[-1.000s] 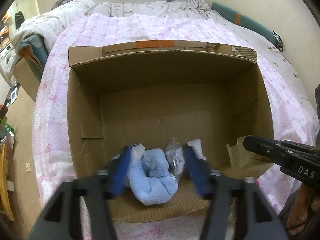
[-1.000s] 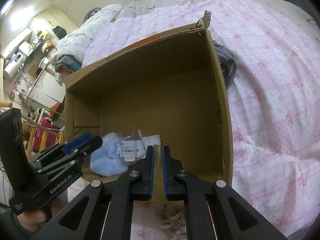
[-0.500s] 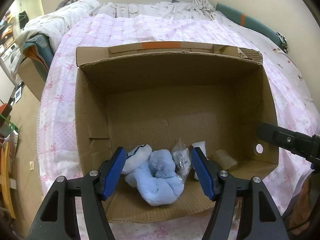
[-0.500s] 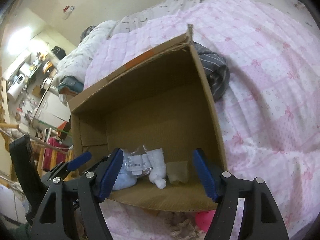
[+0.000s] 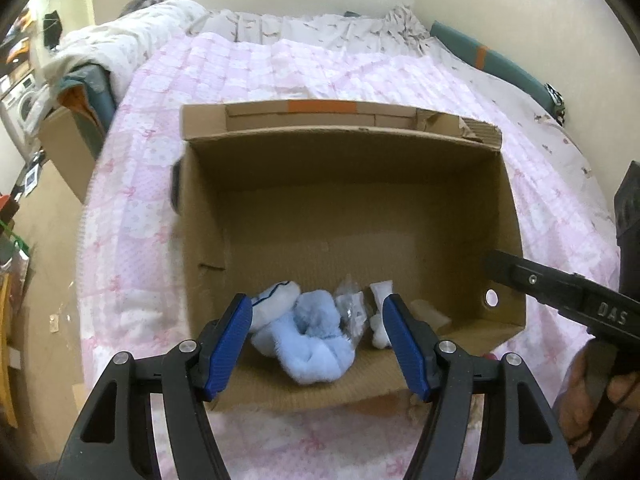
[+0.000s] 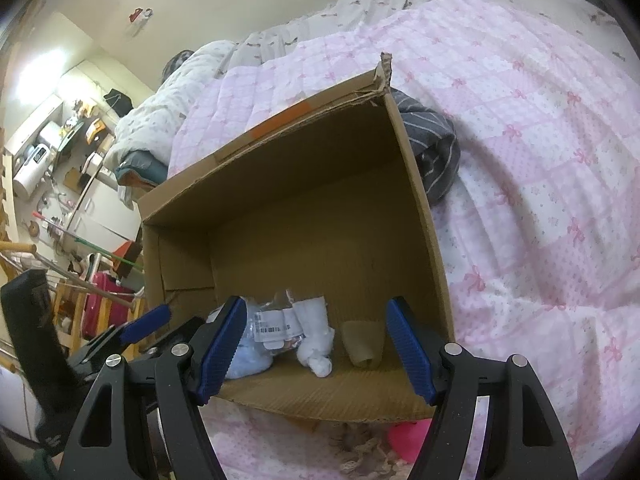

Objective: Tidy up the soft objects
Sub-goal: 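Withdraw both tools from the box toward the remaining items, then grasp the cream cloth with the right tool while the left tool approaches the tan item, then grasp the tan foam piece with the left tool while the right tool holds the cream cloth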

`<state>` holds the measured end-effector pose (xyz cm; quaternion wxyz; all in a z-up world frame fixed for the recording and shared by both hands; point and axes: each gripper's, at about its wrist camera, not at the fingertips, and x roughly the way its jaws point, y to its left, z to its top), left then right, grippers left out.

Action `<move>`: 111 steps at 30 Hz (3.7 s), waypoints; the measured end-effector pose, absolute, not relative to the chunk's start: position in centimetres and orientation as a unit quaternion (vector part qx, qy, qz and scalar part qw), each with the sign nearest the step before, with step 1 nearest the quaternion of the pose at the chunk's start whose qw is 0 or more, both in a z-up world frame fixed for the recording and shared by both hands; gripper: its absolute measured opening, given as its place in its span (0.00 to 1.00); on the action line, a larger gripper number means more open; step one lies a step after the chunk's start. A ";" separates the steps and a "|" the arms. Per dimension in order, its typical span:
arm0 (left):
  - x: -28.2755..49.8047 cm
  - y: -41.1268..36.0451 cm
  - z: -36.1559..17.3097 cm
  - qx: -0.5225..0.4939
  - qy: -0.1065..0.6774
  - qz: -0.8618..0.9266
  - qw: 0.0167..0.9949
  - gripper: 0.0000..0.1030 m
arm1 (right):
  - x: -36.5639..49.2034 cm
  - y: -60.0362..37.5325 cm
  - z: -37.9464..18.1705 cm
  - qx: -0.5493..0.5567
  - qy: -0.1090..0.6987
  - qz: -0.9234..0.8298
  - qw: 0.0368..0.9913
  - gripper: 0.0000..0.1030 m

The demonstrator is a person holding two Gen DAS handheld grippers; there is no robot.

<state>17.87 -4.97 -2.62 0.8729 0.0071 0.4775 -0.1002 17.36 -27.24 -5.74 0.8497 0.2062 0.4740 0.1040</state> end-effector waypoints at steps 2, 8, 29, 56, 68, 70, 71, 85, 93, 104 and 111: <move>16.9 -4.3 -2.2 0.008 0.474 -0.092 0.876 0.63 | 17.1 -27.1 -5.5 0.200 0.472 0.103 0.852 0.74; 15.0 -2.7 -2.5 -0.011 0.490 -0.073 0.868 0.63 | 15.4 -27.5 -4.6 0.191 0.464 0.107 0.858 0.74; 10.2 -1.7 -2.7 -0.035 0.482 -0.058 0.873 0.64 | 10.3 -28.9 -4.0 0.198 0.474 0.077 0.854 0.74; 12.4 1.1 -5.4 -0.127 0.527 -0.020 0.840 0.64 | 10.2 -27.9 -14.4 0.134 0.682 0.046 0.717 0.53; 12.4 0.8 -6.2 -0.119 0.539 -0.020 0.834 0.64 | 7.8 -27.0 -10.8 0.102 0.655 0.083 0.744 0.19; 12.2 0.4 -6.3 -0.112 0.540 -0.024 0.834 0.64 | 7.7 -26.7 -9.5 0.097 0.648 0.093 0.750 0.19; 12.2 0.3 -6.4 -0.110 0.541 -0.027 0.833 0.64 | 7.4 -26.7 -8.7 0.092 0.641 0.097 0.755 0.19; 12.4 -5.3 -10.7 -0.052 0.584 -0.096 0.804 0.53 | 7.6 -28.5 -5.6 0.150 0.550 0.089 0.817 0.19; 13.3 -9.2 -14.2 -0.005 0.581 -0.123 0.805 0.50 | 8.0 -28.8 -6.7 0.159 0.558 0.089 0.810 0.19; 12.9 -10.9 -15.4 0.010 0.586 -0.166 0.793 0.07 | 8.2 -28.6 -7.1 0.156 0.563 0.092 0.806 0.19; 12.0 -9.8 -14.1 -0.016 0.587 -0.166 0.792 0.07 | 8.4 -28.0 -7.1 0.150 0.564 0.098 0.806 0.19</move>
